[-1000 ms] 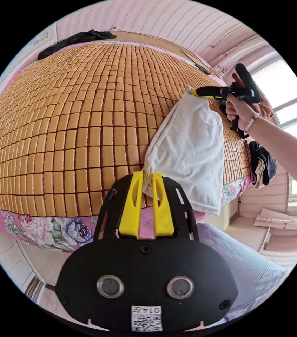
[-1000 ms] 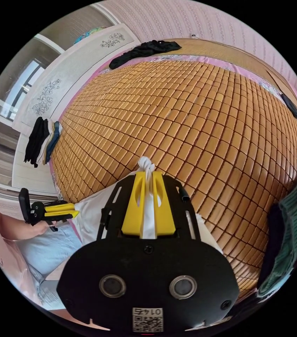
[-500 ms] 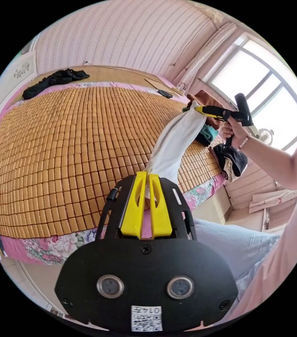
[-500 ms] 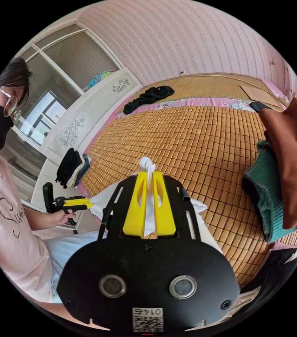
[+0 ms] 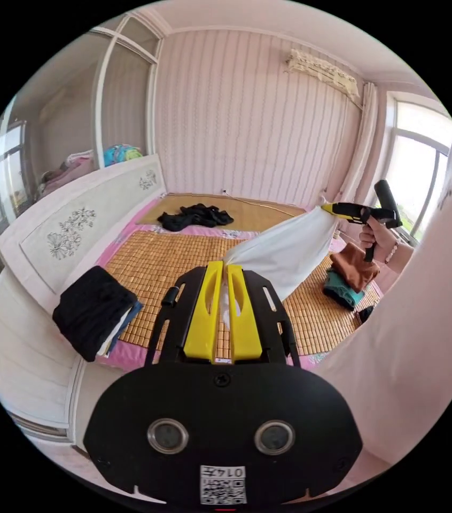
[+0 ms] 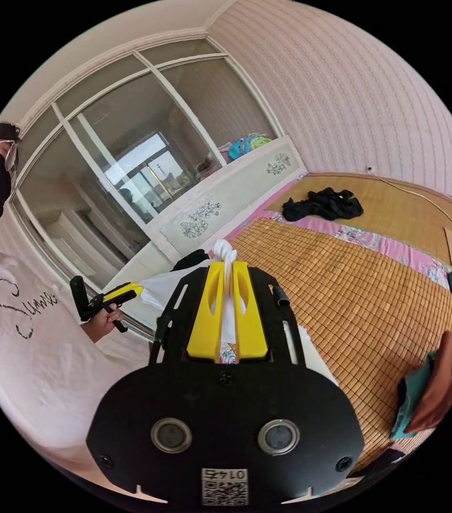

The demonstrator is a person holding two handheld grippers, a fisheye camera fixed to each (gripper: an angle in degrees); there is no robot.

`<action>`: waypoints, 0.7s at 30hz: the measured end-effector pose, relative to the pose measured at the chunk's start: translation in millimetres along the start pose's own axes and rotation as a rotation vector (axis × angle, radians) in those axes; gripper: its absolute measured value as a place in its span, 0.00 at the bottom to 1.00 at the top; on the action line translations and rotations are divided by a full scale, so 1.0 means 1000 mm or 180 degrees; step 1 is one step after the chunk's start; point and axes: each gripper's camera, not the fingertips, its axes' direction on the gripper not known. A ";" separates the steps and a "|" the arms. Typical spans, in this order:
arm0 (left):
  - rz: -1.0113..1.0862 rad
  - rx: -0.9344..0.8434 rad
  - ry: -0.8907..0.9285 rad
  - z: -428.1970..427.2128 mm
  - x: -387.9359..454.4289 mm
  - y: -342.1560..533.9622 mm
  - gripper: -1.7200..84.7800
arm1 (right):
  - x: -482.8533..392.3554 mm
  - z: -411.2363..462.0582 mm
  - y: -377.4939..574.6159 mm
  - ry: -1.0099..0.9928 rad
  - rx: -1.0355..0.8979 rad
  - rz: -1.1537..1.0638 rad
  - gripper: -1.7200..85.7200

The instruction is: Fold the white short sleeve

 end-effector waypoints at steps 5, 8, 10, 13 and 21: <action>-0.0607 0.0242 -0.0529 -0.076 -0.086 0.022 0.01 | -0.086 0.117 -0.076 -0.0544 -0.0401 -0.0582 0.04; -0.1004 0.0436 -0.0723 -0.104 -0.157 0.033 0.01 | -0.134 0.208 -0.117 -0.0760 -0.0754 -0.0907 0.05; -0.1148 0.0507 -0.0872 -0.106 -0.209 0.032 0.02 | -0.164 0.271 -0.143 -0.0758 -0.0906 -0.1008 0.05; -0.1583 0.0567 -0.1180 -0.078 -0.315 0.035 0.07 | -0.201 0.400 -0.189 -0.0615 -0.1252 -0.0896 0.07; -0.1903 -0.0092 -0.1531 -0.022 -0.414 0.090 0.08 | -0.200 0.549 -0.196 -0.0371 -0.1834 -0.0036 0.10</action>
